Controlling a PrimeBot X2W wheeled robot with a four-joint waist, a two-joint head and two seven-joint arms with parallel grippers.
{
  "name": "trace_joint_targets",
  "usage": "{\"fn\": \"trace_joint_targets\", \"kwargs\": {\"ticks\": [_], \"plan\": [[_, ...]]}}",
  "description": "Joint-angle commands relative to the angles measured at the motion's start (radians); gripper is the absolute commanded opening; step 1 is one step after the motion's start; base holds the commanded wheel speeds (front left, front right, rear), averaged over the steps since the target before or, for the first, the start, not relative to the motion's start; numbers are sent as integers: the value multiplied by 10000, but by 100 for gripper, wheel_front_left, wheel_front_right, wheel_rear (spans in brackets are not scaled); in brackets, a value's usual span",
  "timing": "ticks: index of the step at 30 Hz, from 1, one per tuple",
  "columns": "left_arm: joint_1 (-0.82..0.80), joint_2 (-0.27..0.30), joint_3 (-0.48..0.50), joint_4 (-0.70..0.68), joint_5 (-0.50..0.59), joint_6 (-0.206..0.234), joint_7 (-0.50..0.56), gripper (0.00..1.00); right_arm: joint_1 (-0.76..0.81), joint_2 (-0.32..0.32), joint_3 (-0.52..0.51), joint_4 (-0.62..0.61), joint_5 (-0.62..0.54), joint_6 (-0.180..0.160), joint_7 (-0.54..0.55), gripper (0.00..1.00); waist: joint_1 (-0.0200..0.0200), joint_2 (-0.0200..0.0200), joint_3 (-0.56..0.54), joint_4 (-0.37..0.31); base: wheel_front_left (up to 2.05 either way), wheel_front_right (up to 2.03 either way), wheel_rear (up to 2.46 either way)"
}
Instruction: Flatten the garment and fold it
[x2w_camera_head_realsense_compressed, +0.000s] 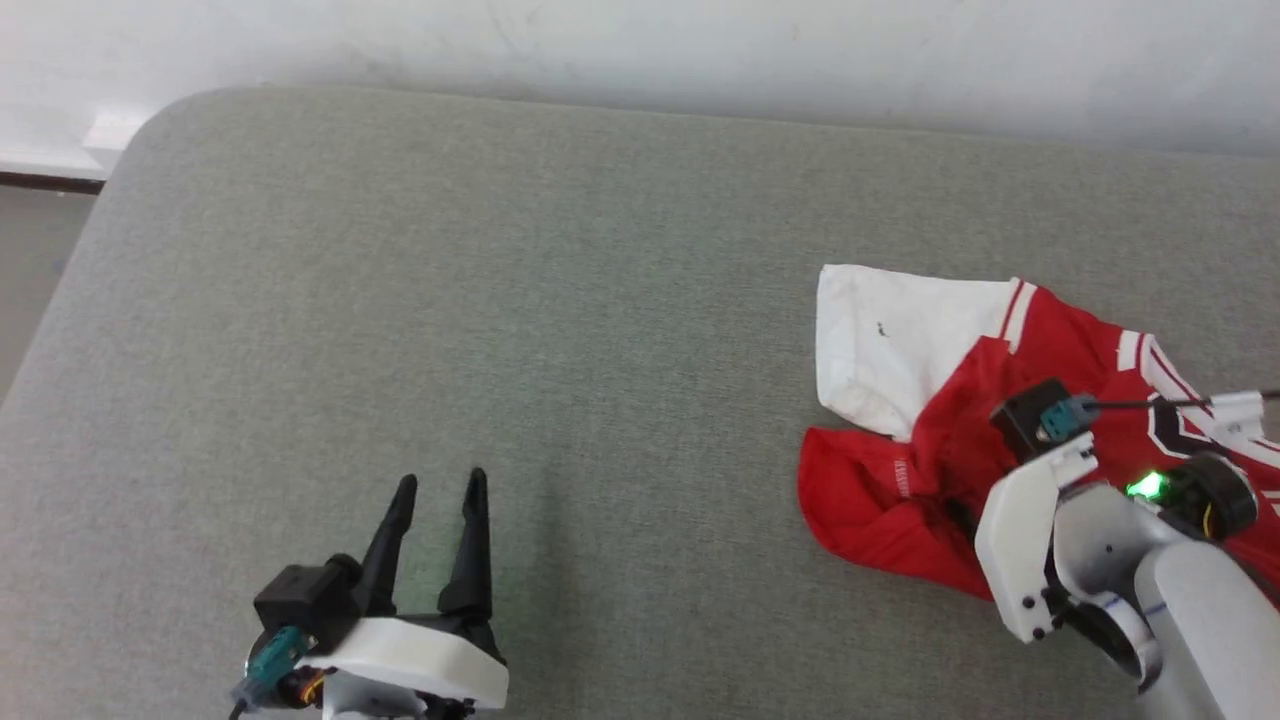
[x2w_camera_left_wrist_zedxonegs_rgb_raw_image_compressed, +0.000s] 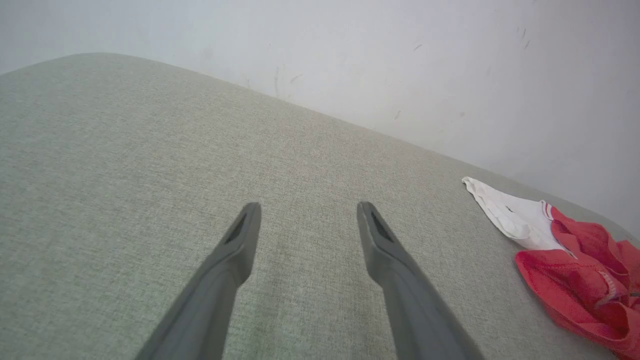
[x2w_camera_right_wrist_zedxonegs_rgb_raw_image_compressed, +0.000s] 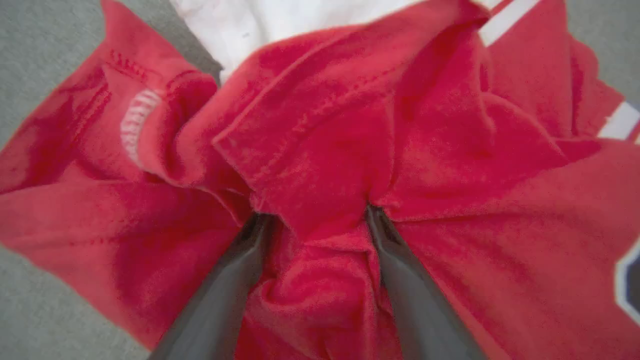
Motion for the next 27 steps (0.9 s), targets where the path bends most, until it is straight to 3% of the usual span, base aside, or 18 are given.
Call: {"fn": "trace_joint_targets", "kwargs": {"ticks": [1, 2, 9, 13, 17, 21, 22, 23, 24, 27], "plan": [[-189, -26, -48, 52, -35, -61, -47, 100, -1, -61, 289, 425, 20, -7, 139, 24, 1, 0, 32, 142, 0, 0, 0], [-215, -26, -77, 88, -47, -66, -47, 100, -118, -131, 458, 562, 3, -7, 78, 0, 1, 0, 10, 179, 0, 0, 0], [-153, -28, -59, 202, -47, -32, -47, 100, -761, 134, 1822, 252, 1054, -7, -904, 0, 1, 0, -401, 210, 0, 0, 0], [-81, -28, -1, 182, 11, -29, -47, 100, -898, 167, 3798, -714, 2495, -7, -921, 0, 1, 0, -559, 151, 0, 0, 0], [-46, -29, -8, 111, 17, -1, -47, 100, -957, -248, 5610, -1524, 3766, -7, -514, 0, 1, 0, -541, 105, 0, 0, 0], [-9, -29, -10, 43, -76, -8, -47, 100, -997, -857, 6447, -1774, 4364, -7, -301, 0, 1, 0, -404, 52, 0, 0, 0], [-6, -29, -20, 38, -116, 1, -47, 100, -1047, -989, 6489, -1771, 4345, -7, -435, 12, 1, 0, -366, 40, 0, 0, 0], [-11, -29, -34, 34, -152, 12, -47, 100, -1116, -1110, 6524, -1775, 4266, -7, -643, 53, 1, 0, -336, 31, 0, 0, 0], [-17, -29, -41, 31, -178, 25, -47, 100, -1167, -1203, 6504, -1743, 4206, -7, -860, 100, 1, 0, -315, 10, 0, 0, 0], [-12, -29, -31, 29, -228, 58, -47, 100, -1250, -1237, 6162, -1717, 4235, -7, -1545, 100, 1, 0, -313, -88, 0, 0, 0]]}}
